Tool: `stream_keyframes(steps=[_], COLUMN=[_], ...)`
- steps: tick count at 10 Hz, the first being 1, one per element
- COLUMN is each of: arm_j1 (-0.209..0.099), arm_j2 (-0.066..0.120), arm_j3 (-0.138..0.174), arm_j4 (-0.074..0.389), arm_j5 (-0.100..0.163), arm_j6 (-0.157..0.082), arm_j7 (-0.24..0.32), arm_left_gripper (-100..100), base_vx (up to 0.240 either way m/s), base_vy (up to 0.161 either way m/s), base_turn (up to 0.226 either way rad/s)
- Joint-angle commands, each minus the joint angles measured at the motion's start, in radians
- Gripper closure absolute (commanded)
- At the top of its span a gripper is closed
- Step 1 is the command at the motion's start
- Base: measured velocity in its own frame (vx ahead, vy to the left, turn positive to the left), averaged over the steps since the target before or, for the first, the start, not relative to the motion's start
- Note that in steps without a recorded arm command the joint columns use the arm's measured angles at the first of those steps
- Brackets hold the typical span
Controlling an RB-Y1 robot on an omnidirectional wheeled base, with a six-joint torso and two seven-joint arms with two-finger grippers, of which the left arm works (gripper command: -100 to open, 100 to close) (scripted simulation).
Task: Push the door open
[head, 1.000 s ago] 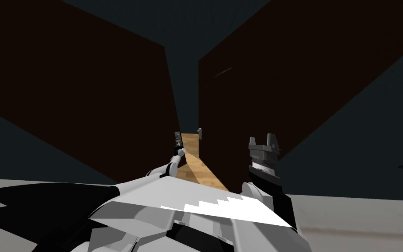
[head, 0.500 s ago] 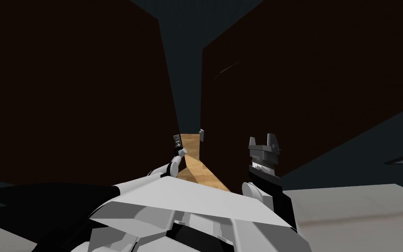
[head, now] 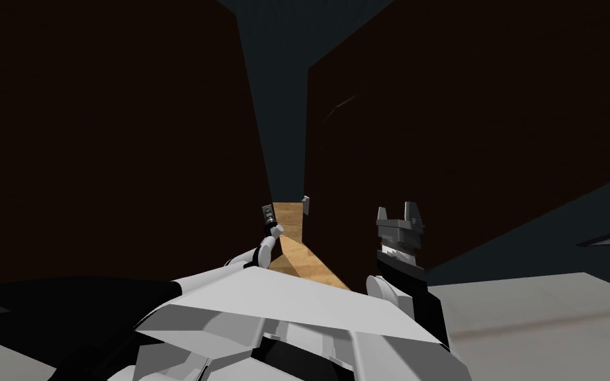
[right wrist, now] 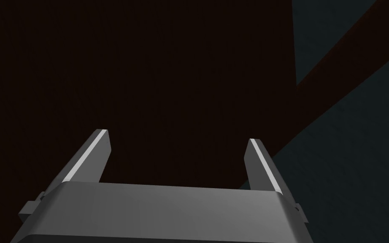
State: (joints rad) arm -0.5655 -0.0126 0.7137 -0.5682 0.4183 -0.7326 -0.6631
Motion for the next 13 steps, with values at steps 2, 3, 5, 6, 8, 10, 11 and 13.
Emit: stream_keyframes(steps=[2,3,5,6,8,10,11,13], arm_j1=[-0.001,-0.001,-0.007,-0.007,-0.012,-0.017,-0.017,-0.019], arm_j2=[-0.001,-0.001,0.022,0.022,0.033,0.041,0.041,0.044], arm_j3=[-0.001,-0.001,0.039,0.039,0.062,0.080,0.080,0.090], arm_j4=[-0.001,-0.001,0.004,0.004,0.005,0.006,0.006,0.007], arm_j5=[-0.001,-0.001,0.024,0.024,0.039,0.050,0.050,0.056], arm_j6=[-0.002,-0.002,-0.046,-0.046,-0.074,-0.096,-0.096,-0.108], arm_j7=[0.000,0.000,-0.025,-0.025,-0.040,-0.052,-0.052,-0.059], arm_left_gripper=[100,100,100,100,100,100,100,100], base_vx=[-0.005,0.000,0.080,0.078,0.070,0.060,0.029,0.017], base_vy=[-0.008,0.000,0.097,0.112,0.150,0.100,0.034,0.034], base_turn=[0.002,0.000,-0.162,-0.064,-0.115,-0.081,0.006,-0.041])
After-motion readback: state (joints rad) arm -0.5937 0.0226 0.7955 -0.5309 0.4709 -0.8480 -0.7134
